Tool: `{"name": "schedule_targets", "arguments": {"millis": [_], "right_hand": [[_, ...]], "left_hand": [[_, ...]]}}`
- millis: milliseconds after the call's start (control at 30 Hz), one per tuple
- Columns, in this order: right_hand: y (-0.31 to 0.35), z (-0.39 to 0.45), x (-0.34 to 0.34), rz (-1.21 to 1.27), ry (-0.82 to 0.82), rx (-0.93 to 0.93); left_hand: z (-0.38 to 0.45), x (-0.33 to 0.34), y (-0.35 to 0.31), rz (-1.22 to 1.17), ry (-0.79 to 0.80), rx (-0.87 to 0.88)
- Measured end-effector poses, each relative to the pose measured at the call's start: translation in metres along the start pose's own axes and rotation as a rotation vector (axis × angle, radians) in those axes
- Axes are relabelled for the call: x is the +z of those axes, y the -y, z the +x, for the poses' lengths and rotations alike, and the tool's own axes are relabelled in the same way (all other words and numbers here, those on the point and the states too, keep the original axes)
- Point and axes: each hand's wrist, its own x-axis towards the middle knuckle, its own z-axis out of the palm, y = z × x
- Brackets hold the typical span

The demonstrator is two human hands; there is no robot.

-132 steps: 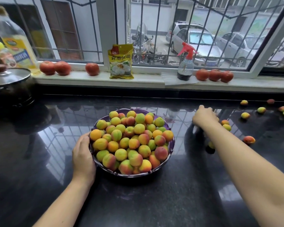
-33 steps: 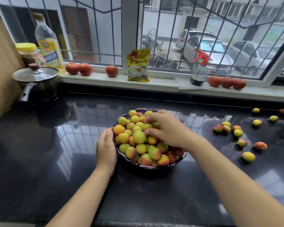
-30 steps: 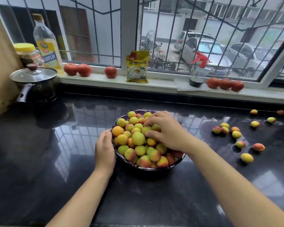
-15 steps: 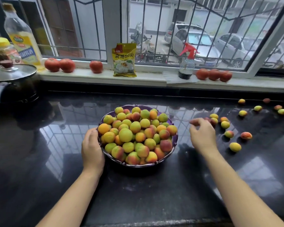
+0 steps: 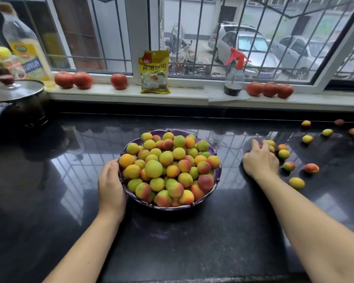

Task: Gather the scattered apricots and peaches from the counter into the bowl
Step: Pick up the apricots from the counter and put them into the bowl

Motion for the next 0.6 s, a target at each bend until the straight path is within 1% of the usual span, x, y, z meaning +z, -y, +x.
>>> {"name": "schedule_targets", "arguments": {"millis": [267,400,500,600], "right_hand": [[-0.007,-0.006,0.007,0.057,-0.125,-0.035],[-0.003,-0.01,0.007,0.122,-0.234,-0.105],[-0.007,-0.01,0.007,0.144,-0.256,-0.155],[-0.006,-0.011,0.005,0.184,-0.259,-0.247]], "left_hand": [[0.002,-0.002,0.003,0.049,-0.015,0.006],[0.0,0.0,0.0,0.008,-0.022,-0.003],[0.0,0.004,0.002,-0.004,0.01,-0.006],[-0.001,0.002,0.001,0.004,-0.002,0.014]]}}
